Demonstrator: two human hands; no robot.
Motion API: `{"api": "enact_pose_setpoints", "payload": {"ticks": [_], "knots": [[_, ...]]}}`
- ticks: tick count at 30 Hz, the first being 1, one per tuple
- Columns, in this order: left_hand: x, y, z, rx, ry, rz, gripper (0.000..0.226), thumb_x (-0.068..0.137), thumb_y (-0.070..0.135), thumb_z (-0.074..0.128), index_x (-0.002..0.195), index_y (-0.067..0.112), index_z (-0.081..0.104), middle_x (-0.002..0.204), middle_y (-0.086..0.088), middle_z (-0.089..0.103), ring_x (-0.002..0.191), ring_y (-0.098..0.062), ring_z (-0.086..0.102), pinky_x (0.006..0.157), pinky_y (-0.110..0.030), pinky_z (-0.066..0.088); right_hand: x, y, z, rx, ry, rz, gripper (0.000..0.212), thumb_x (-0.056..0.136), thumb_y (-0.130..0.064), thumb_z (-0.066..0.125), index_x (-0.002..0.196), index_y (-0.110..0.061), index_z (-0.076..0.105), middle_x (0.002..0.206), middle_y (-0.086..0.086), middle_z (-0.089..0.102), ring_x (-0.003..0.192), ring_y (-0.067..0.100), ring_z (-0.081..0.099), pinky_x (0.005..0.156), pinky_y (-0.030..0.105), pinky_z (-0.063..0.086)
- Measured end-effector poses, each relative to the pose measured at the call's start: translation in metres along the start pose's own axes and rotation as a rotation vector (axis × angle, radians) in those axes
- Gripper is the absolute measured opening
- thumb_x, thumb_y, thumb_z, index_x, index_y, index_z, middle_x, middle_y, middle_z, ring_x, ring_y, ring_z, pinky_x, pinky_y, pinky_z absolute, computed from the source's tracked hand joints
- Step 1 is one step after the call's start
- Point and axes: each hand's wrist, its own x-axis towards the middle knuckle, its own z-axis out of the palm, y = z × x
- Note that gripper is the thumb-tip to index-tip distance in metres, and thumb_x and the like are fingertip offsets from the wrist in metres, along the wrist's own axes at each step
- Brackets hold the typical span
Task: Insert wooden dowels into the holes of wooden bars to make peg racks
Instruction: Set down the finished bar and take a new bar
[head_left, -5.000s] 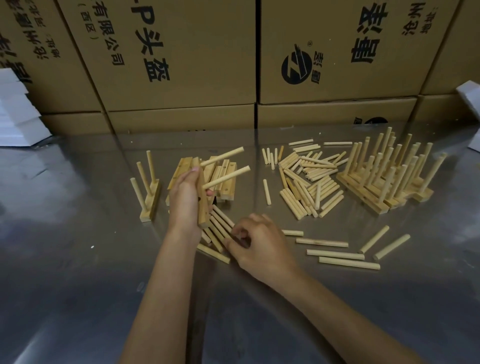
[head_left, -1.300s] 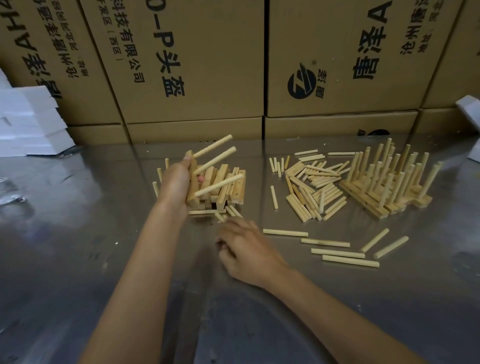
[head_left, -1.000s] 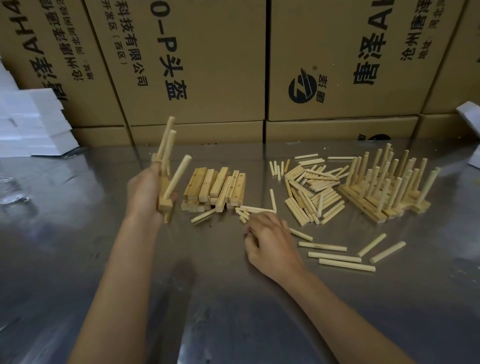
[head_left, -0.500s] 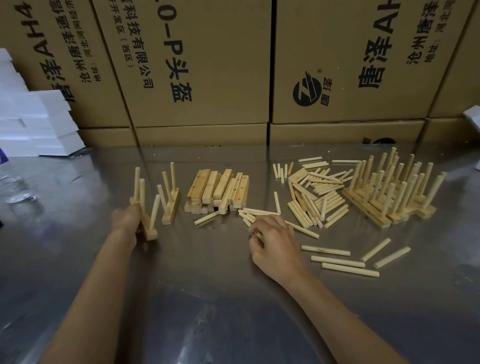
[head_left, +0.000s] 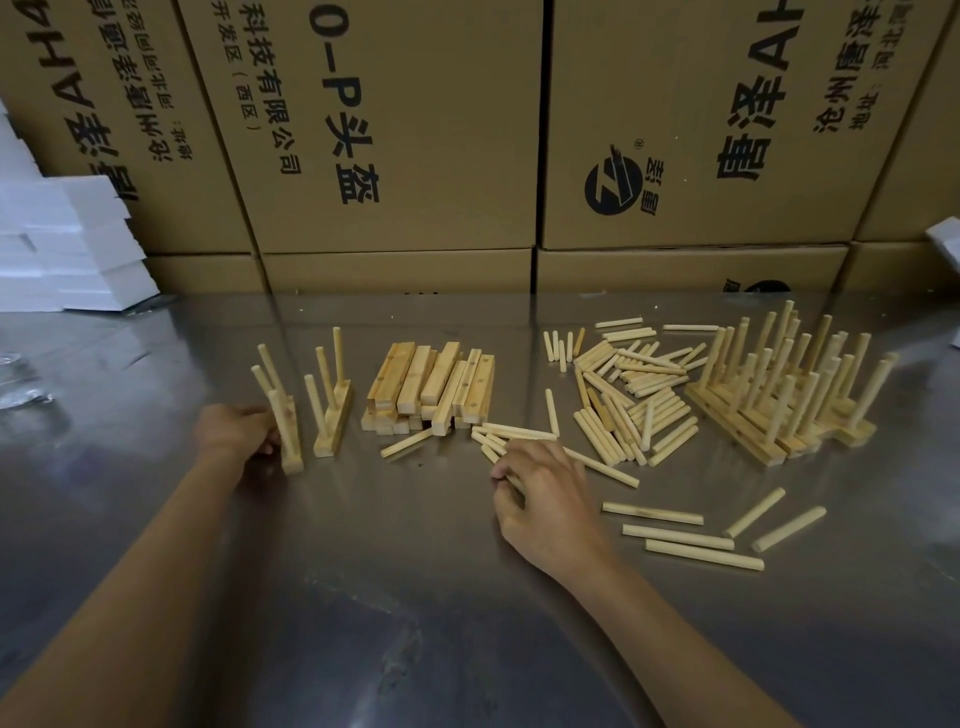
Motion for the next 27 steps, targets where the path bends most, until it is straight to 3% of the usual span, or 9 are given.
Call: {"api": "enact_pose_setpoints", "payload": {"ticks": [3, 5, 7, 9, 13, 16, 19, 24, 27], "knots": [[-0.001, -0.002, 0.000, 0.001, 0.061, -0.015, 0.020, 0.096, 0.004, 0.061, 0.114, -0.001, 0.069, 0.068, -0.016, 0.067, 0.050, -0.020, 0.063, 0.040, -0.022, 0.053, 0.000, 0.000, 0.001, 0.007, 0.004, 0.005, 0.017, 0.090, -0.020, 0.053, 0.101, -0.022, 0.067, 0.118, -0.011, 0.058, 0.119, 0.010, 0.043, 0.098, 0.028, 0.028], [-0.005, -0.003, 0.004, -0.023, 0.212, 0.032, 0.025, 0.096, 0.002, 0.056, 0.119, -0.001, 0.065, 0.095, -0.025, 0.073, 0.087, -0.029, 0.072, 0.078, -0.034, 0.060, 0.001, 0.000, 0.001, 0.004, 0.017, 0.006, 0.017, 0.089, -0.020, 0.053, 0.099, -0.023, 0.067, 0.117, -0.012, 0.058, 0.118, 0.009, 0.043, 0.091, 0.026, 0.025], [-0.019, 0.003, 0.007, -0.042, 0.438, 0.151, 0.029, 0.097, 0.004, 0.050, 0.123, -0.003, 0.060, 0.122, -0.029, 0.062, 0.116, -0.040, 0.058, 0.100, -0.040, 0.044, 0.001, 0.000, 0.001, -0.005, 0.039, 0.009, 0.016, 0.089, -0.020, 0.053, 0.099, -0.024, 0.066, 0.116, -0.013, 0.058, 0.117, 0.009, 0.043, 0.086, 0.025, 0.022], [-0.039, 0.012, 0.010, -0.060, 0.571, 0.293, 0.028, 0.098, 0.006, 0.045, 0.123, -0.001, 0.055, 0.128, -0.029, 0.054, 0.118, -0.041, 0.051, 0.096, -0.041, 0.037, 0.002, 0.000, 0.001, -0.002, 0.074, 0.014, 0.015, 0.088, -0.019, 0.055, 0.097, -0.024, 0.066, 0.115, -0.014, 0.059, 0.116, 0.009, 0.044, 0.086, 0.025, 0.021], [-0.075, 0.032, 0.019, -0.020, 0.601, 0.605, 0.023, 0.100, 0.012, 0.044, 0.122, 0.007, 0.050, 0.126, -0.016, 0.050, 0.103, -0.027, 0.055, 0.079, -0.033, 0.040, 0.002, -0.001, 0.001, 0.042, 0.136, 0.032, 0.014, 0.086, -0.015, 0.057, 0.093, -0.023, 0.066, 0.110, -0.014, 0.062, 0.112, 0.010, 0.048, 0.085, 0.026, 0.023], [-0.103, 0.054, 0.038, 0.107, 0.510, 0.922, 0.018, 0.098, 0.006, 0.048, 0.114, 0.008, 0.054, 0.113, -0.012, 0.055, 0.093, -0.019, 0.051, 0.071, -0.032, 0.040, 0.002, -0.001, -0.001, 0.076, 0.161, 0.065, 0.015, 0.085, -0.013, 0.057, 0.091, -0.023, 0.066, 0.107, -0.015, 0.062, 0.110, 0.009, 0.047, 0.086, 0.029, 0.027], [-0.126, 0.072, 0.076, 0.290, 0.262, 1.131, 0.017, 0.096, 0.009, 0.052, 0.111, 0.010, 0.058, 0.107, -0.005, 0.058, 0.097, -0.019, 0.052, 0.069, -0.034, 0.045, 0.003, 0.001, -0.006, 0.096, 0.173, 0.093, 0.016, 0.086, -0.012, 0.056, 0.093, -0.022, 0.068, 0.107, -0.014, 0.063, 0.110, 0.009, 0.046, 0.089, 0.030, 0.030], [-0.125, 0.068, 0.137, 0.821, -0.085, 0.992, 0.051, 0.095, 0.028, 0.051, 0.143, 0.012, 0.046, 0.147, -0.004, 0.043, 0.138, -0.024, 0.032, 0.111, -0.039, 0.028, 0.001, 0.009, -0.017, 0.111, 0.195, 0.132, 0.016, 0.086, -0.013, 0.057, 0.094, -0.020, 0.068, 0.108, -0.012, 0.063, 0.112, 0.011, 0.047, 0.094, 0.030, 0.032], [-0.118, 0.062, 0.150, 0.940, -0.102, 0.972, 0.043, 0.095, 0.030, 0.048, 0.134, 0.013, 0.052, 0.147, -0.002, 0.044, 0.142, -0.024, 0.027, 0.118, -0.041, 0.020, 0.003, 0.013, -0.023, 0.106, 0.210, 0.158, 0.017, 0.087, -0.014, 0.056, 0.097, -0.021, 0.069, 0.108, -0.012, 0.063, 0.111, 0.008, 0.045, 0.094, 0.028, 0.031]]}}
